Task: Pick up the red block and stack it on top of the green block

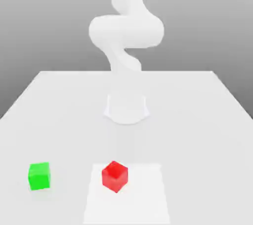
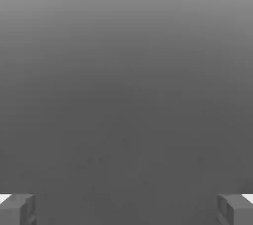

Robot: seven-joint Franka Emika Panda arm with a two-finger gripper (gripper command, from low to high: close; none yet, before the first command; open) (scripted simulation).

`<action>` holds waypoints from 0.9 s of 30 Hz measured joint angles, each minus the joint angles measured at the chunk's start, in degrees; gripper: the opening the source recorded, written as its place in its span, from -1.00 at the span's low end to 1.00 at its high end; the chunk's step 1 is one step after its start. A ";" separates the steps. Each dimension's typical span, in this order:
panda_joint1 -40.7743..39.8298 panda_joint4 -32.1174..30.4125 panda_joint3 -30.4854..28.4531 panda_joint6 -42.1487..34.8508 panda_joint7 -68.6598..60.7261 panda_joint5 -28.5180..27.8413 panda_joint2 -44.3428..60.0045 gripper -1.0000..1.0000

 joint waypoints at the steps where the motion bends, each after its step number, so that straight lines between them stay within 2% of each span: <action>1: -0.56 -1.40 0.30 1.38 1.38 0.20 2.24 0.00; 18: -7.37 -23.73 3.52 23.62 26.05 -0.10 38.40 0.00; 25: -6.16 -23.63 1.54 35.41 29.89 -2.89 52.96 0.00; 26: -5.89 -23.41 1.21 36.73 30.10 -3.15 54.50 -1.00; 27: -5.89 -23.41 1.21 36.73 30.10 -3.15 54.50 -1.00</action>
